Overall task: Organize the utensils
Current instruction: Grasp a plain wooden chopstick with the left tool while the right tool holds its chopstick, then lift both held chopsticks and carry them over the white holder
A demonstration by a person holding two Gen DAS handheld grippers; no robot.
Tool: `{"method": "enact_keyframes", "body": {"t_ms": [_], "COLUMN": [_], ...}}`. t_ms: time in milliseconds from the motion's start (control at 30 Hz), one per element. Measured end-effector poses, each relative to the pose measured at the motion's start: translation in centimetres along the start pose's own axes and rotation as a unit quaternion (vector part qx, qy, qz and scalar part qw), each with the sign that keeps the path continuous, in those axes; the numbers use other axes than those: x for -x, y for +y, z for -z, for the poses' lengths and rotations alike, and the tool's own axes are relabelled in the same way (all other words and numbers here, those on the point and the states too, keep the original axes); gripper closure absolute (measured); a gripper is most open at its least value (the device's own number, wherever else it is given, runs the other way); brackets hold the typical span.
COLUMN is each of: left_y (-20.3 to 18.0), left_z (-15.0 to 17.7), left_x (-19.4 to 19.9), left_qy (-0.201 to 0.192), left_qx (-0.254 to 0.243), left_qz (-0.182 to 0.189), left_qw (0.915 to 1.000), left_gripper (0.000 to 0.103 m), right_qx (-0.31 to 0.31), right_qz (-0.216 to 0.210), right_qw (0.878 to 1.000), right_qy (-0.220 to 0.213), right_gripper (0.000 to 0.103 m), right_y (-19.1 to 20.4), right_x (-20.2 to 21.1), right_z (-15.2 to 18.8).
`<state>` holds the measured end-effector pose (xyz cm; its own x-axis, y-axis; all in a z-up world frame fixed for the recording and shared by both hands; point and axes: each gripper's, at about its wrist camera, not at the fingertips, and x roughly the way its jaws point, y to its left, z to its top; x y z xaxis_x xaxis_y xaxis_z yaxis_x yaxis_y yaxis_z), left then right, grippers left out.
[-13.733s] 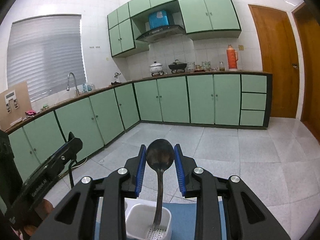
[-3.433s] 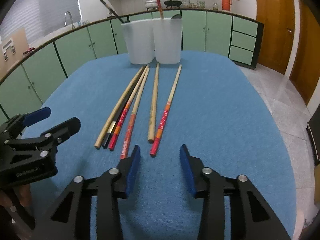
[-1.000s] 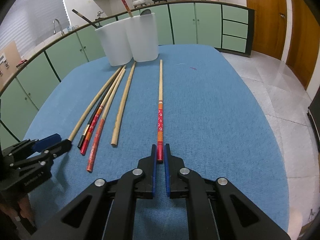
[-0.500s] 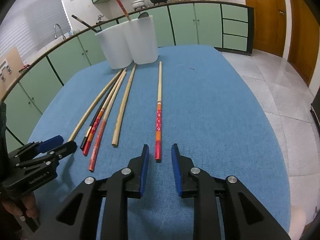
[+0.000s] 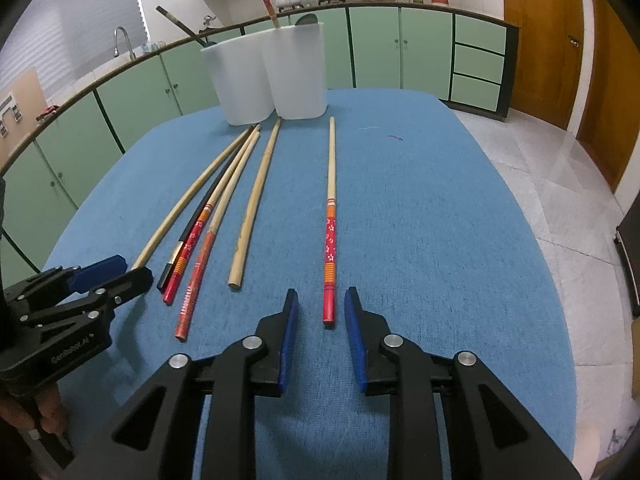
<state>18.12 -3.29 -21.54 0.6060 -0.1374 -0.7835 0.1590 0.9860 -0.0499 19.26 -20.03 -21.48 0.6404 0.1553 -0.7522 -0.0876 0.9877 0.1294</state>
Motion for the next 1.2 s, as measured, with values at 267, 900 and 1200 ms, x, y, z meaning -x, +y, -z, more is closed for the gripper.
{"method": "enact_keyframes", "body": {"t_ms": [267,900,1200], "left_y": [-0.7,1.0,1.0], "left_z": [0.1,-2.3,-5.3], "left_x": [-0.1,5.2,11.0], "left_qy": [0.001,-0.053,-0.135], "left_qx": [-0.010,-0.006,-0.008], "left_qz": [0.010,0.019,0.027], "left_qw": [0.9999,0.9984,0.9905], "left_gripper": [0.085,0.097,0.097], "right_qx": [0.003,0.007,0.001], "right_qz": [0.011,0.010,0.011], "right_qw": [1.000,0.999,0.999], "right_qy": [0.001,-0.042,-0.042], "right_gripper": [0.083,0.097,0.097], "right_y": [0.1,-0.9,-1.1], "right_x": [-0.1,4.2,6.2], "right_z": [0.0,-1.5,-3.5]}}
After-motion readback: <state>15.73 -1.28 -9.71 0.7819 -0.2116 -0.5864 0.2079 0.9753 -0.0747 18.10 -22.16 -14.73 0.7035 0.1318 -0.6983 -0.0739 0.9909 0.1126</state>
